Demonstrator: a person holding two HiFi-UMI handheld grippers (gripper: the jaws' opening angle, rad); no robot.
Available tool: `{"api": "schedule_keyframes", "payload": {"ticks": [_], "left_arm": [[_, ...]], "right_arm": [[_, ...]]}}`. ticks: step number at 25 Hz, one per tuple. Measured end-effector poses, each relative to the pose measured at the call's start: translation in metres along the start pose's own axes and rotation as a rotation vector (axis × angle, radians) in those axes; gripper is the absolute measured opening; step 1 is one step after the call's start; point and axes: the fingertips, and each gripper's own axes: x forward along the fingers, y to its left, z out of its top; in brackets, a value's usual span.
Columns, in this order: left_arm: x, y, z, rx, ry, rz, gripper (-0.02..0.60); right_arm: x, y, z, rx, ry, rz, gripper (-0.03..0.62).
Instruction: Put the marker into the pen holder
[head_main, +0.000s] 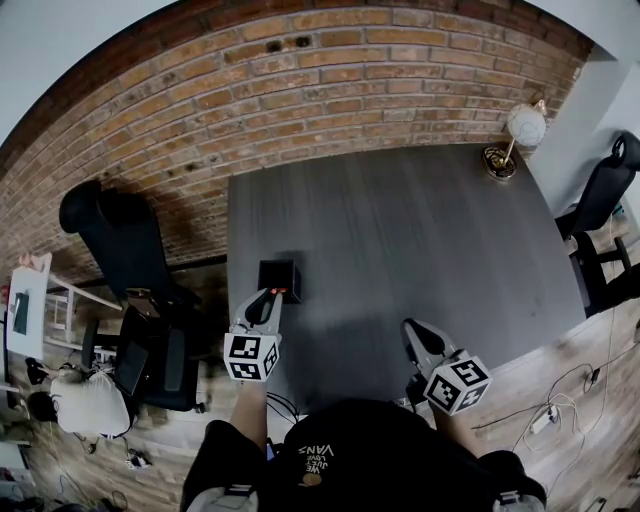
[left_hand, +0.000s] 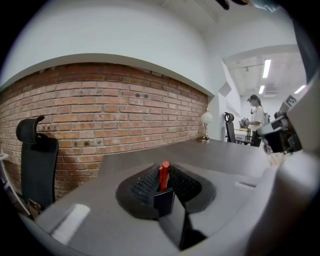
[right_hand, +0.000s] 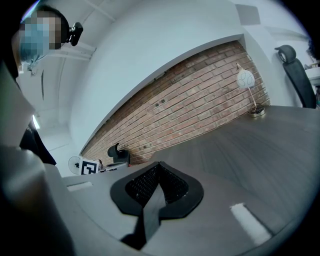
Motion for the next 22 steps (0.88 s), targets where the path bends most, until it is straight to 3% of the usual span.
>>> {"api": "schedule_keyframes", "payload": {"ticks": [22], "left_arm": [[0.023, -0.014, -0.032, 0.138, 0.141, 0.001, 0.120]], "right_arm": [[-0.017, -0.010, -0.001, 0.016, -0.009, -0.023, 0.003]]}}
